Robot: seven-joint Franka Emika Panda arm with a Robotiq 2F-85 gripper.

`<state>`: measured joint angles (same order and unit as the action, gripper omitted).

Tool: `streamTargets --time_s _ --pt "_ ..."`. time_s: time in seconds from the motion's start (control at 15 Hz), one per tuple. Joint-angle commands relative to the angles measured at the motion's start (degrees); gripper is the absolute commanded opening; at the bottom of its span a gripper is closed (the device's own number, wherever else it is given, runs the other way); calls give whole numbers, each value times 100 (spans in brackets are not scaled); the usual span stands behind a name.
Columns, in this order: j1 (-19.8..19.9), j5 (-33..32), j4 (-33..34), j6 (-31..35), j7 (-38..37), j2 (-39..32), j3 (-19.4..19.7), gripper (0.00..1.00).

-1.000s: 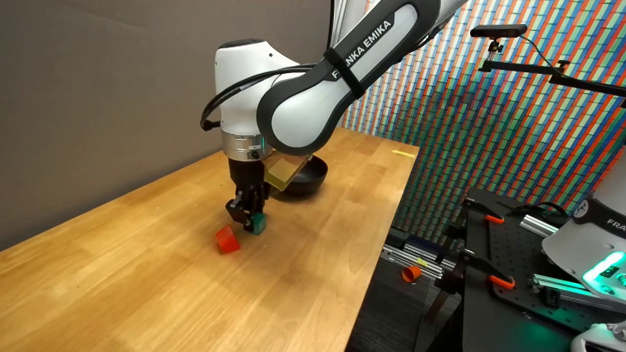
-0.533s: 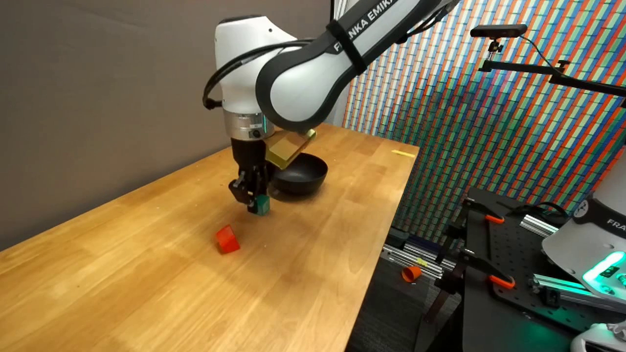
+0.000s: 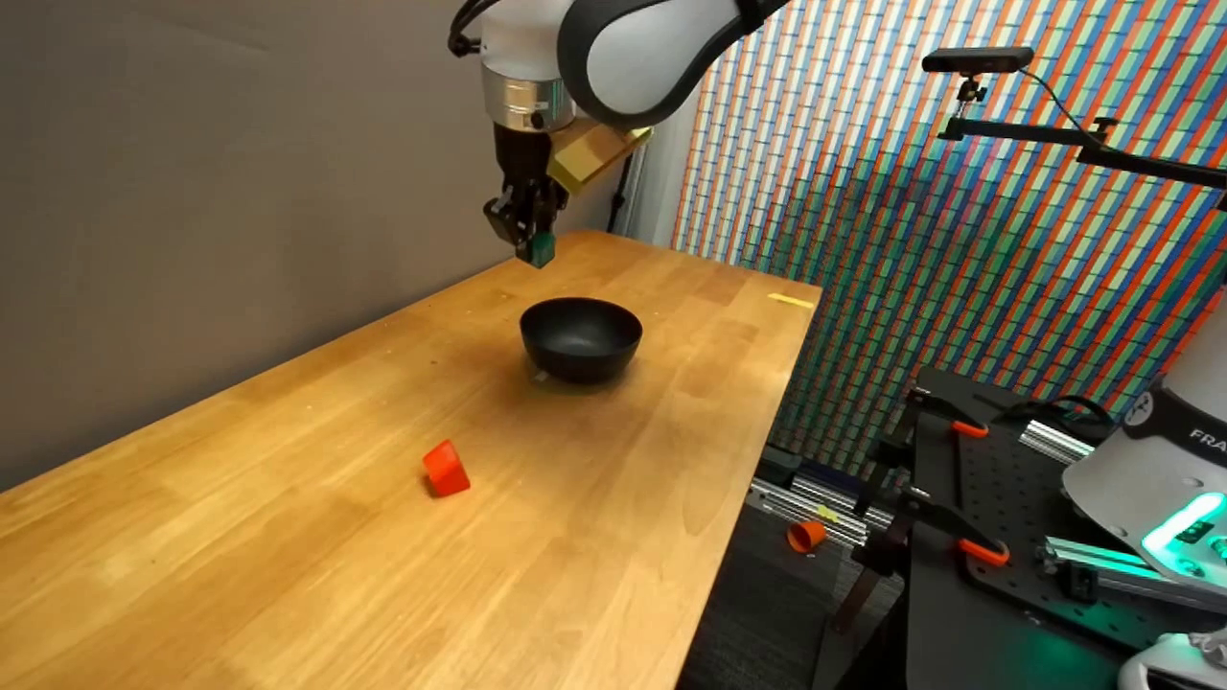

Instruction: Place the blocks inside the black bowl

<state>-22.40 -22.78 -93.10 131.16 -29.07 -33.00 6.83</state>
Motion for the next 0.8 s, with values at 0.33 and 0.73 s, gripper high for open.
streamTargets --time_s 0.33,0.73 --pt "563 259 -966 369 -369 89 -111 13" --pt "586 409 -1183 493 -327 185 -123 94"
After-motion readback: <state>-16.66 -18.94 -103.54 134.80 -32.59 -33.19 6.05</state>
